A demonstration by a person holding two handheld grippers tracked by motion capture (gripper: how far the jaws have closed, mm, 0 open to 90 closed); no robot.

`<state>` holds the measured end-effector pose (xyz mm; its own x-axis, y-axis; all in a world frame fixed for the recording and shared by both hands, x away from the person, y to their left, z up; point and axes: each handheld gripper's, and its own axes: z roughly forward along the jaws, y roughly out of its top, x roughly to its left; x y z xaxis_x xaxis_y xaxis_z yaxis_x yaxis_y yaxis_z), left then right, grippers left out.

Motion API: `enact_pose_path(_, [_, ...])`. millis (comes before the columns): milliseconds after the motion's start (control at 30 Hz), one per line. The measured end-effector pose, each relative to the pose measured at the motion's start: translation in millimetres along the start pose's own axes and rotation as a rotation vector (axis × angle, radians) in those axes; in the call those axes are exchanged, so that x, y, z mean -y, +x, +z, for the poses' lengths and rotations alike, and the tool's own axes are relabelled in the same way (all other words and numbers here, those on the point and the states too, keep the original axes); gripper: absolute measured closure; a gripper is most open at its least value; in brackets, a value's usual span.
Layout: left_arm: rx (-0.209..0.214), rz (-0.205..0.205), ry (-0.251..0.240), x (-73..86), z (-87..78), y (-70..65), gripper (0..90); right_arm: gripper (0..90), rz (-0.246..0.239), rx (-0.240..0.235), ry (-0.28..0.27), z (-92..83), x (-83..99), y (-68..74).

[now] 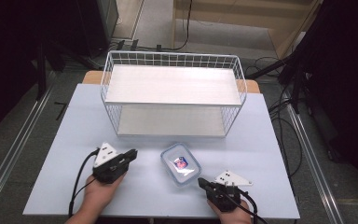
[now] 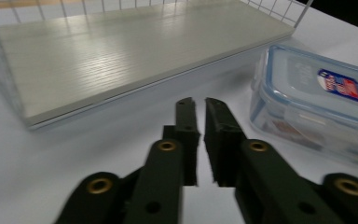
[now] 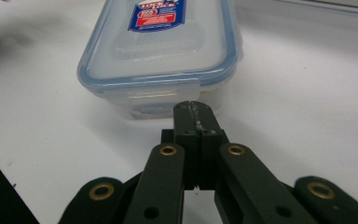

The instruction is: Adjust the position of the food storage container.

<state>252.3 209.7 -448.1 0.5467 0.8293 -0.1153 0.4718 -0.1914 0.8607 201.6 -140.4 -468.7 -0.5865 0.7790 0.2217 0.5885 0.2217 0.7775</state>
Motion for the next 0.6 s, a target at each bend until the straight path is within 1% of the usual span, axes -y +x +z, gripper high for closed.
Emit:
enact_pose_path(67, [0.011, -0.008, 0.002, -3.9, 20.3, -6.7, 90.0, 90.0, 0.003, 0.004, 0.001, -1.0, -0.1, -0.5])
enact_pose_path(100, [0.01, 0.015, 0.022, -9.2, 38.1, -15.4, 90.0, 90.0, 0.002, 0.005, -0.002, -2.3, 0.4, -1.8])
enact_pose_path(167, [0.025, 0.008, 0.037, -12.6, 50.7, -18.7, 90.0, 90.0, 0.008, 0.005, 0.0, -3.4, 1.4, -3.2])
enact_pose_path(200, [0.026, 0.015, 0.053, -14.5, 57.4, -20.2, 90.0, 90.0, 0.008, 0.007, 0.0, -3.6, 1.6, -3.8])
enact_pose_path(233, [0.026, 0.015, 0.053, -14.5, 57.4, -20.2, 90.0, 90.0, 0.008, 0.007, 0.0, -3.6, 1.6, -3.8])
enact_pose_path(267, [0.041, 0.023, 0.081, -17.1, 68.5, -24.2, 90.0, 90.0, 0.012, 0.006, 0.004, -4.3, 1.9, -5.4])
enact_pose_path(300, [0.055, 0.028, 0.092, -18.0, 71.1, -25.7, 90.0, 90.0, 0.013, 0.009, 0.004, -4.3, 1.9, -6.2])
enact_pose_path(333, [0.065, 0.023, 0.088, -18.1, 72.8, -27.9, 90.0, 90.0, 0.016, 0.011, 0.005, -4.4, 1.9, -6.4])
enact_pose_path(367, [0.065, 0.023, 0.088, -18.1, 72.8, -27.9, 90.0, 90.0, 0.016, 0.011, 0.005, -4.4, 1.9, -6.4])
enact_pose_path(400, [0.079, 0.031, 0.094, -17.0, 72.7, -31.1, 90.0, 90.0, 0.015, 0.012, 0.003, -4.6, 1.8, -6.8])
enact_pose_path(433, [0.079, 0.031, 0.094, -17.0, 72.7, -31.1, 90.0, 90.0, 0.015, 0.012, 0.003, -4.6, 1.8, -6.8])
enact_pose_path(500, [0.085, 0.042, 0.096, -15.0, 70.0, -33.9, 90.0, 90.0, 0.015, 0.013, 0.002, -5.0, 1.7, -6.8])
enact_pose_path(567, [0.103, 0.073, 0.099, -9.6, 61.4, -43.3, 90.0, 90.0, 0.012, 0.022, 0.008, -6.2, 2.5, -7.3])
enact_pose_path(600, [0.103, 0.073, 0.099, -9.6, 61.4, -43.3, 90.0, 90.0, 0.012, 0.022, 0.008, -6.2, 2.5, -7.3])
